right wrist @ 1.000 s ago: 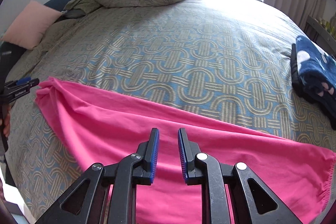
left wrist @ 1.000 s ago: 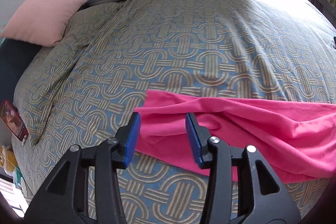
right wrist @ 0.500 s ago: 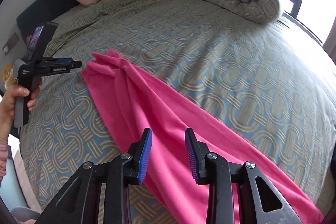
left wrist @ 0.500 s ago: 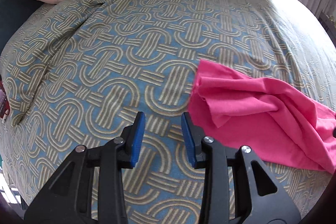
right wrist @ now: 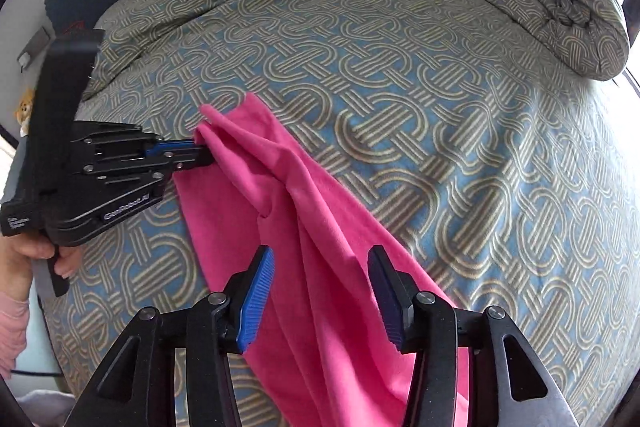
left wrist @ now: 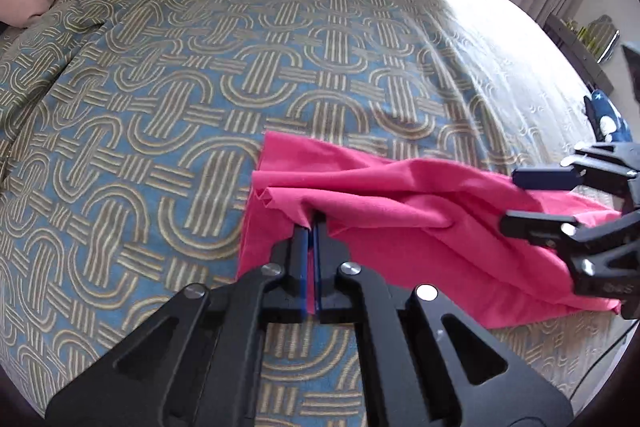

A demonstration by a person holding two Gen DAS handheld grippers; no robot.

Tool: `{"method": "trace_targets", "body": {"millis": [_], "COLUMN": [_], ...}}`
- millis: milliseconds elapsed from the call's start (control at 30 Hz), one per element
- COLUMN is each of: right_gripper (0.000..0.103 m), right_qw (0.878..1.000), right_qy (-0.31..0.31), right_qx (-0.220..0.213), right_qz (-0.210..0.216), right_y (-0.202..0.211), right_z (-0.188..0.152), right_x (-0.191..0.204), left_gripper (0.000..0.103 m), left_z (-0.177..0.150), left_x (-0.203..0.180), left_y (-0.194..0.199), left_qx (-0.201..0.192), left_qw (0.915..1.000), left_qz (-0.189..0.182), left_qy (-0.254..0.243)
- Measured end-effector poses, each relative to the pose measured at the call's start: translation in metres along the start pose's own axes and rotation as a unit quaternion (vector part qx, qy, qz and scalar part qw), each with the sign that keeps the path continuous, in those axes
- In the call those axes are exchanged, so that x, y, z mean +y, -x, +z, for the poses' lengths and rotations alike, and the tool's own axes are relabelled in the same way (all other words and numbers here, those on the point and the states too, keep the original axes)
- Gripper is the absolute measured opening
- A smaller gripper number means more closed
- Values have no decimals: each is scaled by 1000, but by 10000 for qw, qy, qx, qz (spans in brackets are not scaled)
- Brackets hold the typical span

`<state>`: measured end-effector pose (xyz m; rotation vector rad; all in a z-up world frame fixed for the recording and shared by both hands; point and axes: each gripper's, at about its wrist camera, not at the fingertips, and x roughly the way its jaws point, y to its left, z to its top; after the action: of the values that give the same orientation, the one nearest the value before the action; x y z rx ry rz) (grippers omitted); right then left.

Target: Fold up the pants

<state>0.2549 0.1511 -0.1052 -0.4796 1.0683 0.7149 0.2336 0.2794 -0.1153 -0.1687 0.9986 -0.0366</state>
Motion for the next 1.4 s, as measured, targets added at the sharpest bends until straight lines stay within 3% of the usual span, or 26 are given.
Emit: {"method": "trace_targets", "body": {"millis": [33, 100, 200, 233, 267, 333, 433, 567, 667, 733, 800, 1000, 1067, 1100, 1133, 1233, 1267, 1300, 1333, 1400], "right_gripper": [2, 2, 2, 2, 2, 3, 7, 13, 16, 25, 29, 45, 48, 50, 50, 49, 44, 13, 4, 3], "right_qw": [10000, 9995, 9973, 9966, 9965, 9976, 9986, 9992, 9989, 9983, 9978, 9969, 9968, 9967, 9966, 9965, 9969, 9974, 9975, 9978], "right_qy": [-75, -265, -401, -437, -439, -442, -492, -363, -259, -328, -428, -560, -488, -459, -445, -496, -484, -472, -517, -588], "right_qx": [2, -34, -465, -534, -568, -513, -210, 29, 296, 420, 422, 451, 517, 545, 570, 608, 557, 474, 444, 248], "right_qz": [20, 143, 394, 461, 429, 149, -16, -154, -245, -218, -265, -326, -353, -384, -399, -283, -282, -259, -181, -191], "right_y": [-2, 0, 19, 22, 24, 20, 12, 13, 12, 14, 19, 34, 35, 34, 33, 25, 27, 29, 30, 38], "right_z": [3, 8, 17, 20, 24, 27, 18, -17, -41, -56, -68, -99, -109, -111, -113, -118, -124, -124, -123, -122], "right_x": [-2, -5, -11, -13, -14, -17, -21, -30, -40, -54, -68, -96, -96, -97, -97, -97, -92, -91, -91, -90], "left_gripper": [3, 3, 3, 2, 2, 2, 2, 4, 26, 63, 70, 66, 48, 22, 5, 4, 4, 4, 4, 4], "left_z": [4, 11, 24, 27, 29, 29, 18, -6, -12, -9, -4, 10, 11, 11, 13, 15, 15, 16, 17, 22], "left_x": [2, 5, 13, 15, 17, 24, 38, 36, 32, 31, 33, 45, 46, 47, 47, 43, 40, 37, 34, 30], "left_y": [13, 40, 66, 69, 68, 54, 32, 14, 7, 3, 1, -32, -35, -34, -32, -23, -17, -11, -3, 12], "left_qx": [-138, -426, -654, -703, -761, -508, -58, 266, 404, 358, 195, 530, 446, 410, 381, 263, 195, 116, 16, -178], "left_qw": [9999, 9990, 9978, 9974, 9960, 9953, 9971, 9967, 9967, 9973, 9980, 9982, 9986, 9983, 9976, 9976, 9981, 9983, 9985, 9986], "left_qz": [-91, -101, -40, 85, 440, 783, 761, 740, 634, 561, 561, 201, -7, -172, -319, -351, -342, -358, -381, -356], "left_qy": [17, -26, -82, -102, -188, -262, -16, -180, -297, -297, -237, 179, 295, 380, 482, 534, 484, 442, 404, 344]}}
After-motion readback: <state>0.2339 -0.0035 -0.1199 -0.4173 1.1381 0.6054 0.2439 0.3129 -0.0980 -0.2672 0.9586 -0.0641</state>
